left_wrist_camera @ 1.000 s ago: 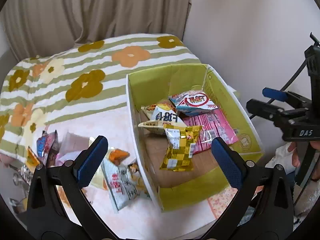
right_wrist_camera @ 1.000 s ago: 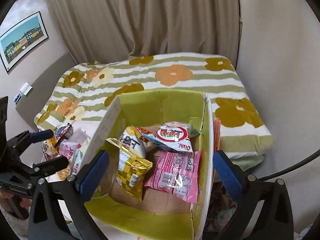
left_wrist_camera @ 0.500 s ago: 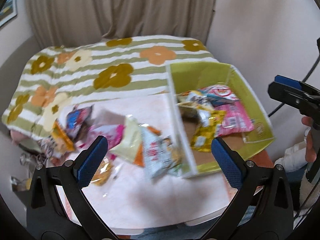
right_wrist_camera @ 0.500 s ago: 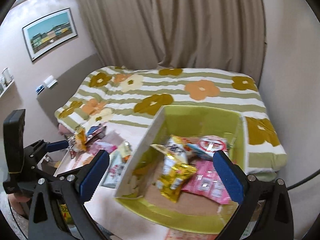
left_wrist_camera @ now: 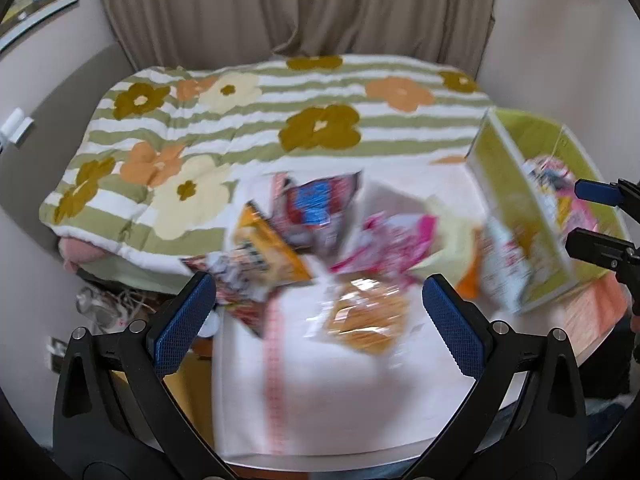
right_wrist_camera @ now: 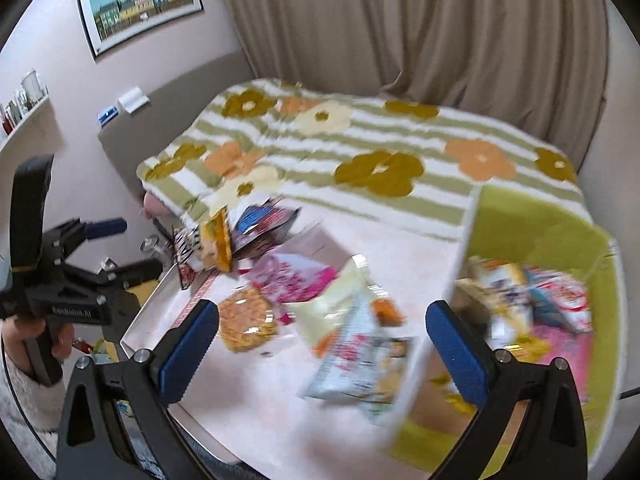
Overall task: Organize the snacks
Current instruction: 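Move both tools back to the remaining snacks on the table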
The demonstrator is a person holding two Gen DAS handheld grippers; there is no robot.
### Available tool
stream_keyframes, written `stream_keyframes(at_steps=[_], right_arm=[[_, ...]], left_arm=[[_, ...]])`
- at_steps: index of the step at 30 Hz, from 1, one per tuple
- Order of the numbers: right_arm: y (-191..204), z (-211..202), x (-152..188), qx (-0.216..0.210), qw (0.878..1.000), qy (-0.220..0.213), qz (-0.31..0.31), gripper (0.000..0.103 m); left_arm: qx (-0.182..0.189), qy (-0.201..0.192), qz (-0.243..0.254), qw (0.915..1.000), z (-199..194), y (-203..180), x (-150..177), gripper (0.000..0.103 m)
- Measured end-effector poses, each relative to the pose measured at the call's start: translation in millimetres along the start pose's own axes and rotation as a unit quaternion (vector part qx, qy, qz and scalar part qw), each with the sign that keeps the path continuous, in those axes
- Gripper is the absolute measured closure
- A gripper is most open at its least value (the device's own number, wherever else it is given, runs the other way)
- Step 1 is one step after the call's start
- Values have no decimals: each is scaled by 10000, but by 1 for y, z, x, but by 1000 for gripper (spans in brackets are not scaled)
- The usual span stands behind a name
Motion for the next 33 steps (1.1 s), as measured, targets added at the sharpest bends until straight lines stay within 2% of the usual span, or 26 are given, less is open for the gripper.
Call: stream_keyframes(at_steps=[5,11,14,19,22,28,33], right_arm=[[36,49,-3,-71,9990,226,377,0],[72,102,9,-52,9966,606,549,0],[81,124,17,-25,9963,813,289,0],[91,154,24,-73,9930,1075,-480,0],[95,171,29,-257,9864,1315,-951,0],[99,189,31,-552,9770,1499,-1416,0],[97,192,26,-810,9733,1444,-1588,0]], left_arm=[[17,347,511,9981,36,45,-10,0],[187,783,1256,9888,85,61,-14,1],[337,929,1536,9832,106,61,-15,1],[280,1069,1945,9747,137,55,-10,1],[273,1180,2009,9721,154,49,-8,1],[145,1328,2023,9702,176,42,-6,1],[46,1457,2017,9685,187,41,-5,10]])
Point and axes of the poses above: each gripper's, at about its wrist camera, not at the fingertips, and z roughly the way its jaws point, y to its left, x to its underside, the point moved 3 cm from there along z, roughly the way its jaws point, and after that the axes turned 14 degrees about -z, right-handed, at the moved point
